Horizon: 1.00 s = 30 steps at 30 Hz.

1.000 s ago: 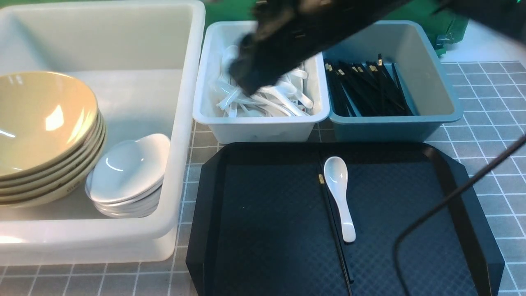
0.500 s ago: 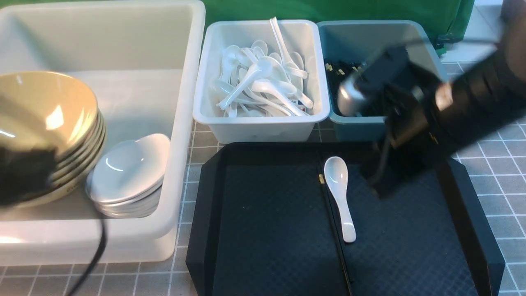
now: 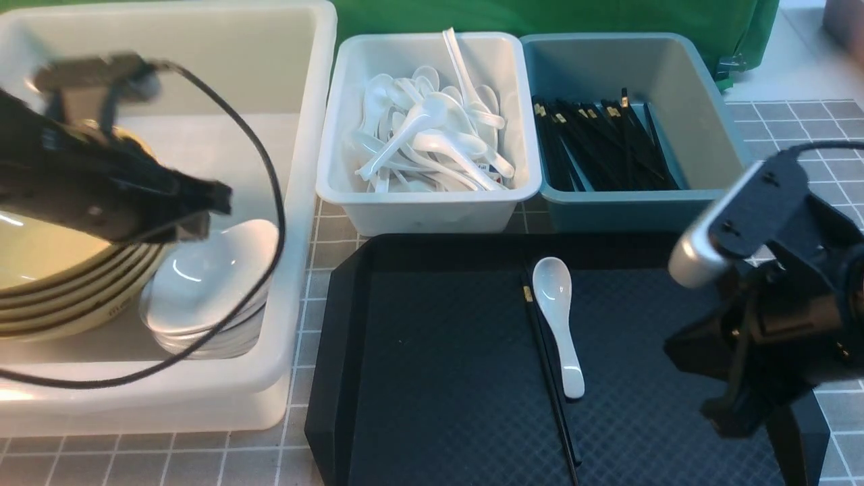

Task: On grey table put chopsticks spoon bowls plates into blue grey white boxes.
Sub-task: 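Reach down and grasp the white spoon resting in the bowl with the right gripper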

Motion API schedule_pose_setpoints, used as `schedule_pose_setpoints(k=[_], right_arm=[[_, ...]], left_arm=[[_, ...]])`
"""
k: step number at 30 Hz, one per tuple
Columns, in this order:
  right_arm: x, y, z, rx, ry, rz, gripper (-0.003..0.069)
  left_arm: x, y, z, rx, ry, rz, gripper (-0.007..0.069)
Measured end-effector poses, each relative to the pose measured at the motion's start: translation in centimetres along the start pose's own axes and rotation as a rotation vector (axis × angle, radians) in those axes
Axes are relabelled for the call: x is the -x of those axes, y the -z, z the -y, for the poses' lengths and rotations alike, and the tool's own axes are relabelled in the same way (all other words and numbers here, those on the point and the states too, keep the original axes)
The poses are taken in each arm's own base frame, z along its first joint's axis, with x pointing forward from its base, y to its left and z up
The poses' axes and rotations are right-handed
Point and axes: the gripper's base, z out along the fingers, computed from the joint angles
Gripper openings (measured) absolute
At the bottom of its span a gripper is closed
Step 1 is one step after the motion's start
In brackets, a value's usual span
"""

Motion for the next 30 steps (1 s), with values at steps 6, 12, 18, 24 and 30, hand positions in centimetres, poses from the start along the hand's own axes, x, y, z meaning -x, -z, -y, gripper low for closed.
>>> schedule_pose_setpoints(k=[6,12,18,24,30], right_arm=[[-0.3,0.0,-0.1,0.000,-0.004,-0.002,0.0042],[-0.3,0.0,-0.1,0.001,-0.005,0.000,0.0045],[-0.2,0.0,0.0,-0.001,-0.050,0.003,0.0054],[0.0,-2.8,0.3,0.023,-0.197,-0.059,0.0108],[1.0,-8.3,1.3,0.020,-0.296,-0.062,0.0289]], left_arm=[[-0.2,-0.8,-2.5,0.132,0.027,-0.038,-0.0008],[0.1,1.1,-3.2,0.194,0.114,0.032,-0.0008],[0.3,2.6,-0.4,0.086,0.063,0.087,-0.0008],[-0.6,5.3,3.0,-0.028,-0.045,0.101,-0.0008],[-3.2,12.6,5.6,-0.119,-0.157,0.299,-0.0008]])
